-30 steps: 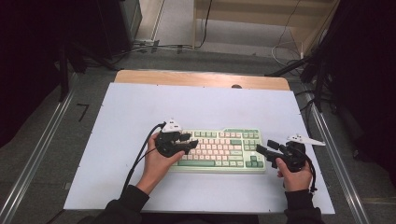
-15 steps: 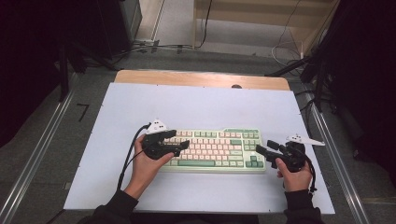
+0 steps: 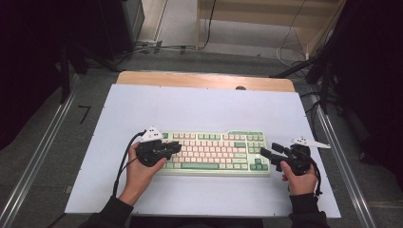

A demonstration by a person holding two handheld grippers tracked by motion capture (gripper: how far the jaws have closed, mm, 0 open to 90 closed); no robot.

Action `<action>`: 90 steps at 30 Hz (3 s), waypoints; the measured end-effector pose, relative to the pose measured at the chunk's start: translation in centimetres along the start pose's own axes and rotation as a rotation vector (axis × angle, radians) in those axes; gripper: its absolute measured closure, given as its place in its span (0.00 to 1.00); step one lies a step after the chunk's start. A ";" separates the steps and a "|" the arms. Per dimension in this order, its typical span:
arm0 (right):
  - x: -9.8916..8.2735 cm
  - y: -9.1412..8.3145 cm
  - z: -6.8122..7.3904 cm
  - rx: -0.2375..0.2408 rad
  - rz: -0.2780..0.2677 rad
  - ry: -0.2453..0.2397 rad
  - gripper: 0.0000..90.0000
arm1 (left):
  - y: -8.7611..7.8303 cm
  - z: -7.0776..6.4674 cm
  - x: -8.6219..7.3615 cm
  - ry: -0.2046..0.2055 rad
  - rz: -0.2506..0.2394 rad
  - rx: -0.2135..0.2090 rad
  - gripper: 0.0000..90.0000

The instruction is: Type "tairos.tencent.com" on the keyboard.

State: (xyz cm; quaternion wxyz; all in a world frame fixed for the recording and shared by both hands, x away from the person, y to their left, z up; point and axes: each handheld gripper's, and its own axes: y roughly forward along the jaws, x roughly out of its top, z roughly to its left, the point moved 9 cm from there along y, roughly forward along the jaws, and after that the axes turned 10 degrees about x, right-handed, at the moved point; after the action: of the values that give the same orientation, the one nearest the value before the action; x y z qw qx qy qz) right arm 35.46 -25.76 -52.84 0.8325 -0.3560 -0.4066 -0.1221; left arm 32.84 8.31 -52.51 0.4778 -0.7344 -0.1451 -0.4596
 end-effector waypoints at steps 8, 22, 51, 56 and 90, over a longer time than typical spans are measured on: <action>0.0 0.0 0.0 0.001 0.001 -0.001 0.35 | 0.1 0.4 -0.7 0.004 0.029 0.005 1.00; 0.0 0.1 0.1 0.005 0.004 0.001 0.35 | 0.5 0.8 -1.7 0.030 0.080 0.045 1.00; -0.1 0.1 0.0 0.005 0.004 0.005 0.35 | -0.6 0.6 -0.3 -0.002 -0.023 0.024 0.84; -0.1 0.1 0.0 0.006 0.003 0.005 0.35 | -0.8 0.8 0.3 -0.011 -0.069 0.034 0.72; 0.0 0.1 0.2 0.013 0.001 -0.002 0.34 | -1.4 0.8 1.1 -0.046 -0.173 0.038 0.42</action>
State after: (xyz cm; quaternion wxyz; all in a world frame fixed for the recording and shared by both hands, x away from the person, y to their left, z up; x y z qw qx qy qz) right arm 35.39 -25.58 -52.80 0.8346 -0.3508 -0.4078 -0.1187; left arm 32.89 9.41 -50.94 0.4468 -0.7203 -0.2278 -0.4793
